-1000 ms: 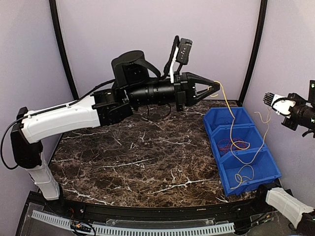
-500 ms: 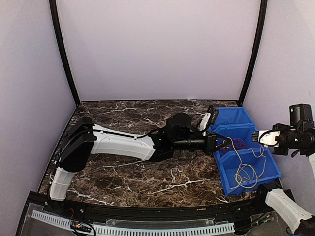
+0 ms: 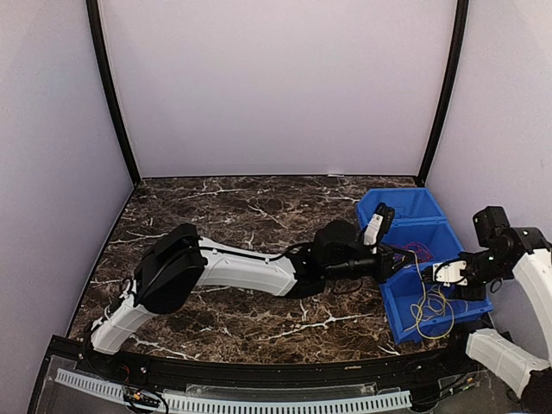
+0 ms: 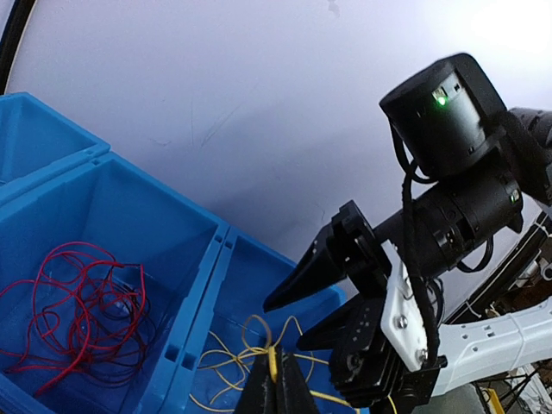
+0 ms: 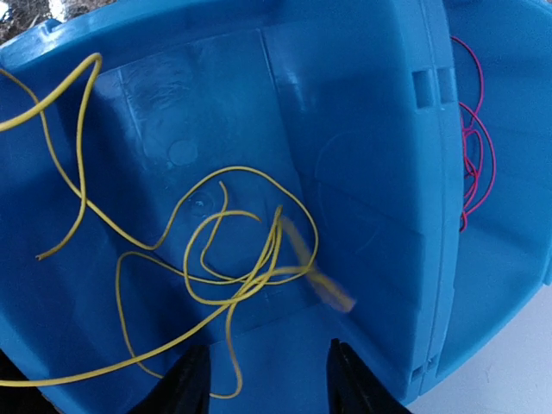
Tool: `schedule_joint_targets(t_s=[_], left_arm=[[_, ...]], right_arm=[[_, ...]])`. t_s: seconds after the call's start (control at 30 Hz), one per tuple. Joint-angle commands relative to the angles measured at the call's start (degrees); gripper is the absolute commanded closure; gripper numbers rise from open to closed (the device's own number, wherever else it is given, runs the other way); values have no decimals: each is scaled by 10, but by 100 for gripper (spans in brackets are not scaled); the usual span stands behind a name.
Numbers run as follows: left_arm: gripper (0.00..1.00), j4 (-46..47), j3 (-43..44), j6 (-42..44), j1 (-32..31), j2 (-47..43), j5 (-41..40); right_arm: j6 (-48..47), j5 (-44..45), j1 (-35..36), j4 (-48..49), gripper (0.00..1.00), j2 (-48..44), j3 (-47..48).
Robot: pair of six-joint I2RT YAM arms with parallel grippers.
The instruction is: Untangle the cables
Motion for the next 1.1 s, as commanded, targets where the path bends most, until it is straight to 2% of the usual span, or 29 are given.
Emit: schedule_joint_targets(t_s=[0.0,0.17,0.27,0.33,0.47,0.53,0.6,0.67,0.93,1.07], left_arm=[[100,-11,11,41,-12,14,-7],[100,-21,8,79,-19,29,-8],[100,-53,55,95,-25,63,-21],[100,-92,102,100,-27,91,-16],[100,-137,157,102,-27,126,4],[84,-146,160,105,-27,126,9],[74,-156,153,110,-27,116,4],[67,-156,134,116,-27,98,-5],[50,-151,38,148,-27,-10,-29],[45,-128,-68,186,-27,-90,-52]], right_arm=[[9,-4,-3,-22,48,19,37],[4,-29,-3,-51,38,31,124],[22,-64,-3,-72,35,45,164],[25,-76,-3,-71,35,34,164],[-31,-65,-3,-69,35,-25,102],[-33,-77,-3,-65,35,-44,82],[-29,-100,-3,-69,35,-45,86],[-17,-115,-3,-70,35,-32,100],[-29,-125,-3,-70,37,-29,106],[-23,-138,-2,-70,37,-33,98]])
